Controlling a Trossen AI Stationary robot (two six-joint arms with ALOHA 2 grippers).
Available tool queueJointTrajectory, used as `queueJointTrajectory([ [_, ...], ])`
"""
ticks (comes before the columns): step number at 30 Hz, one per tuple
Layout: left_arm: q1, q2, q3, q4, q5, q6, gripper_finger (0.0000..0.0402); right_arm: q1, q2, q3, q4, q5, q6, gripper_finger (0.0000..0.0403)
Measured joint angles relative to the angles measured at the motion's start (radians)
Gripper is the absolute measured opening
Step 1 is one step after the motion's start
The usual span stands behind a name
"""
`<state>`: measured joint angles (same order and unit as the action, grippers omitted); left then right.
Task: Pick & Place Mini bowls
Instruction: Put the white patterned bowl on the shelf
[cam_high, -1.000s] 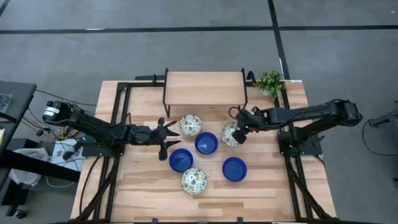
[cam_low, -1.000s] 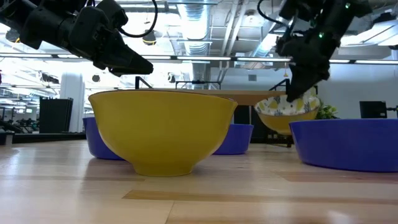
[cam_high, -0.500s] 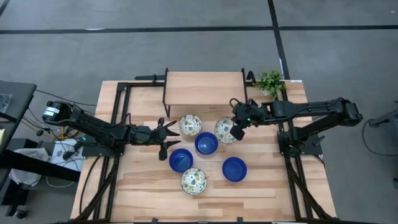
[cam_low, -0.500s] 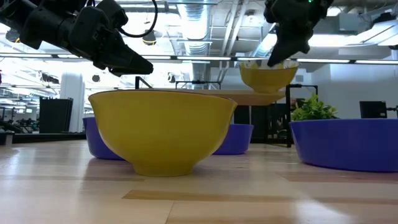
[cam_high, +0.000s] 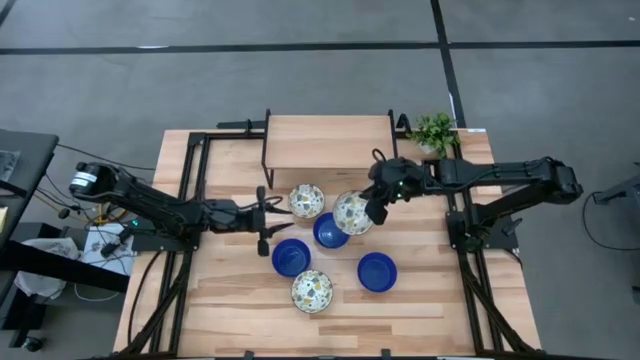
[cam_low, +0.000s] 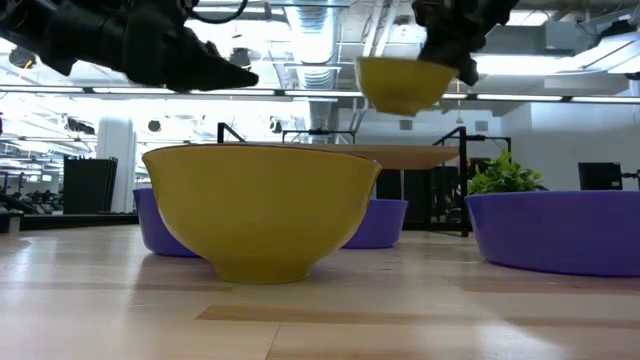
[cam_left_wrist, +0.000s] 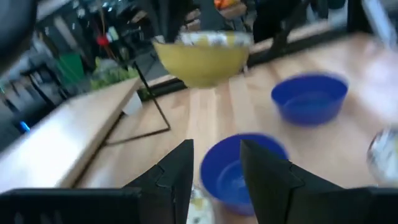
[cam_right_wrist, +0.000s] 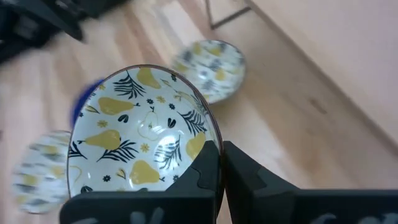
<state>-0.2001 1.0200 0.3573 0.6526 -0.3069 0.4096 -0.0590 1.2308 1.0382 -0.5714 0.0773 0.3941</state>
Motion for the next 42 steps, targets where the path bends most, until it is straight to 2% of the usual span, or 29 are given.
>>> queueJointTrajectory([
  [5,-0.013,0.059,0.000,0.046,0.000,0.255,0.0131,-0.036,0.000,0.000,0.025,-0.103,0.046,0.0000],
  [10,-0.068,0.117,0.001,0.142,0.002,0.464,0.0131,-0.049,0.000,0.000,0.028,-0.133,0.085,0.0000],
  [14,-0.115,0.148,0.055,0.151,-0.007,0.472,0.0131,-0.048,0.000,0.000,0.027,-0.134,0.103,0.0000],
  [18,-0.136,0.194,0.147,0.139,-0.100,0.472,0.0131,-0.048,0.024,0.001,0.041,-0.135,0.122,0.0000],
  [23,-0.140,0.236,0.309,-0.053,-0.246,0.473,0.0131,-0.048,0.113,0.001,0.056,-0.182,0.129,0.0000],
  [27,-0.149,0.255,0.427,-0.281,-0.299,0.463,0.0131,-0.054,0.171,0.001,0.114,-0.250,0.129,0.0000],
  [34,-0.183,0.257,0.584,-0.642,-0.290,0.381,0.0131,-0.068,0.207,0.001,0.117,-0.310,0.122,0.0000],
  [38,-0.182,0.269,0.646,-0.775,-0.223,0.326,0.0131,-0.067,0.211,0.001,0.125,-0.312,0.121,0.0000],
  [42,-0.168,0.333,0.692,-0.855,-0.165,0.292,0.0131,-0.067,0.212,0.001,0.143,-0.314,0.122,0.0000],
])
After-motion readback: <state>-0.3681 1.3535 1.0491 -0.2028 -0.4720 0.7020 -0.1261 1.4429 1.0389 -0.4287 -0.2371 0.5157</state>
